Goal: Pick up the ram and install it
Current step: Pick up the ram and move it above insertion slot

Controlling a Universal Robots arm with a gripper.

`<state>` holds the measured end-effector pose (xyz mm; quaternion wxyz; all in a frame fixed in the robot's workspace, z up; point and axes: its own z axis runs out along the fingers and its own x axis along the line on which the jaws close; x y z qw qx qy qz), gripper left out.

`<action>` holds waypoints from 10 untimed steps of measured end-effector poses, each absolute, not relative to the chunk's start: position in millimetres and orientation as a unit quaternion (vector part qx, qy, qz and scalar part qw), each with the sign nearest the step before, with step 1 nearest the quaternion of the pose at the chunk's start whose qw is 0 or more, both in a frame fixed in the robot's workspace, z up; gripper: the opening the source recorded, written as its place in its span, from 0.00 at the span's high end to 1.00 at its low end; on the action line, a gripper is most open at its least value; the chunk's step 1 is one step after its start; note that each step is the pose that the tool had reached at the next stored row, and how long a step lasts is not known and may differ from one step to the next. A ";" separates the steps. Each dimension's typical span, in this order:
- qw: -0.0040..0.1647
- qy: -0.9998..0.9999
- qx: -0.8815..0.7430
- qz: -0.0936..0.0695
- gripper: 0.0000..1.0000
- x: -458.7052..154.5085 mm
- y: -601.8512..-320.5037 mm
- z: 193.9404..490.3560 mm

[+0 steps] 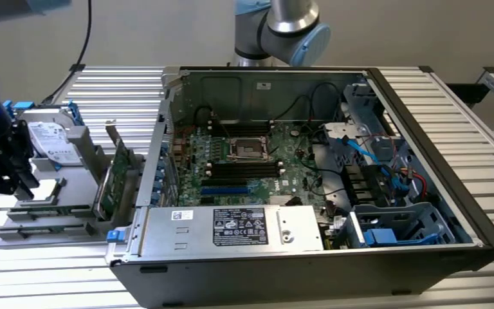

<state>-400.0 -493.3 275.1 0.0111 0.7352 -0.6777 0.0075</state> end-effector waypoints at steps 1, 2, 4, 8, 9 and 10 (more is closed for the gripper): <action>0.011 -0.677 0.736 0.007 0.70 -400.0 -493.7 273.3; 0.011 -0.677 0.736 0.007 0.70 -400.1 -494.2 271.4; 0.011 -0.676 0.737 0.007 0.70 -400.1 -495.1 267.7; 0.011 -0.674 0.739 0.008 0.70 -400.2 -497.3 260.6; 0.011 -0.673 0.739 0.008 0.70 -400.2 -498.0 258.7; 0.011 -0.673 0.740 0.008 0.70 -400.2 -498.8 256.9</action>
